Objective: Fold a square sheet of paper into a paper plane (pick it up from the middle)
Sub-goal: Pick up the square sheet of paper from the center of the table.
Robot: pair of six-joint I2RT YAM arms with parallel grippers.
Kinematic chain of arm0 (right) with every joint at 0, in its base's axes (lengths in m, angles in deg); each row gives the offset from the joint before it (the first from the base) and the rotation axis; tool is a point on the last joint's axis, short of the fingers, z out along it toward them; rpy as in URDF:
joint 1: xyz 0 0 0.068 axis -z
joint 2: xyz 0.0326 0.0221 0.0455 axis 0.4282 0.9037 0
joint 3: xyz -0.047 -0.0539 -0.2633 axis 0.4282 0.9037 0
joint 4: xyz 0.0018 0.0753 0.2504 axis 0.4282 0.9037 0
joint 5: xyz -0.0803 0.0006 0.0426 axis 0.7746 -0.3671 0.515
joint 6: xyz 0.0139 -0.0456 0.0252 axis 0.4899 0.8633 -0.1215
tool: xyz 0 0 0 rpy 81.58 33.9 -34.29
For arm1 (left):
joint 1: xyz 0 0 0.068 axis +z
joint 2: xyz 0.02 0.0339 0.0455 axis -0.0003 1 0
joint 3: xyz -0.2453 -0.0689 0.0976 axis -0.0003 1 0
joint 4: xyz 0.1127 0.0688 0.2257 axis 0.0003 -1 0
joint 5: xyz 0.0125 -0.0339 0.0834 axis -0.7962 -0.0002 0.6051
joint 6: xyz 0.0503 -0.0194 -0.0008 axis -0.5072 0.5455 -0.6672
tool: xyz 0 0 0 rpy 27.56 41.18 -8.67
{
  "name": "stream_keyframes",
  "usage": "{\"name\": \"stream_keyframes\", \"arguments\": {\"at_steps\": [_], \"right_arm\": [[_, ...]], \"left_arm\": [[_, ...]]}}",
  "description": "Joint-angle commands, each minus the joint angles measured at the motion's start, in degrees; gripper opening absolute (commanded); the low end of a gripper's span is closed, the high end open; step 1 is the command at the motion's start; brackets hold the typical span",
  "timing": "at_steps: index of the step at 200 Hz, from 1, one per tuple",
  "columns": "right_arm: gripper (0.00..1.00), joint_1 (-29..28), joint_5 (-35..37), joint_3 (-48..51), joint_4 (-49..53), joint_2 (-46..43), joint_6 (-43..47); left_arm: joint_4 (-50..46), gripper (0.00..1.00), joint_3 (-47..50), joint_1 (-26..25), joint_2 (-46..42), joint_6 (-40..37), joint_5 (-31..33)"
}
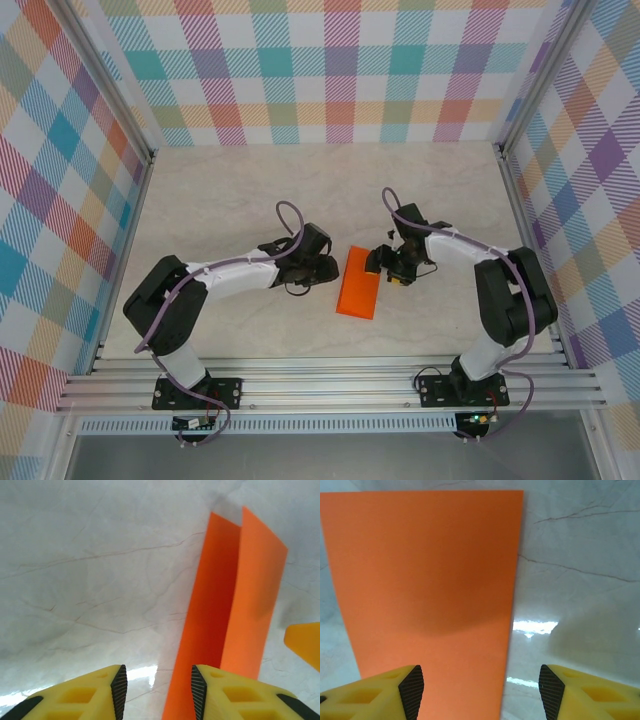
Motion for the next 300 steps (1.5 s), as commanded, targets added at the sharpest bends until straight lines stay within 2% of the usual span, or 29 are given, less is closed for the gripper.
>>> {"name": "stream_keyframes", "arguments": {"at_steps": [1, 44, 131, 161, 190, 219, 241, 256, 300], "right_arm": [[0.64, -0.22, -2.62, -2.34, 0.53, 1.26, 2.03], [0.61, -0.26, -5.29, -3.51, -0.26, 3.13, 3.36], [0.64, -0.21, -2.75, -5.31, 0.4, 4.19, 2.4], [0.65, -0.26, -1.78, -4.72, 0.72, 3.03, 2.19], [0.65, -0.23, -0.46, -3.36, 1.4, 1.23, 2.26], [0.66, -0.13, 0.94, -1.45, 2.27, -1.24, 1.92], [0.66, -0.09, 1.84, -0.1, 3.29, -3.76, 1.9], [0.67, -0.13, 2.66, 0.63, 3.96, -5.93, 1.74], [0.68, -0.18, 2.63, 1.46, 4.88, -11.81, 2.71]], "left_arm": [[3.19, 0.45, 2.14, -0.16, -1.28, 1.44, -1.71], [9.64, 0.55, 2.39, 0.58, 0.89, 2.96, -9.47], [13.14, 0.57, 0.28, 1.41, 6.88, 4.47, -17.37], [16.85, 0.5, -0.41, 1.43, 8.56, 4.63, -21.66], [17.36, 0.4, -1.64, 1.47, 9.76, 4.49, -22.69], [17.95, 0.19, -2.42, 1.42, 10.17, 5.14, -22.15], [17.76, 0.06, -2.23, 1.42, 9.58, 5.75, -19.75], [17.76, 0.01, -1.12, 1.56, 8.25, 6.41, -17.55], [15.97, 0.0, 4.09, 1.6, 1.28, 8.2, -8.32]]}}
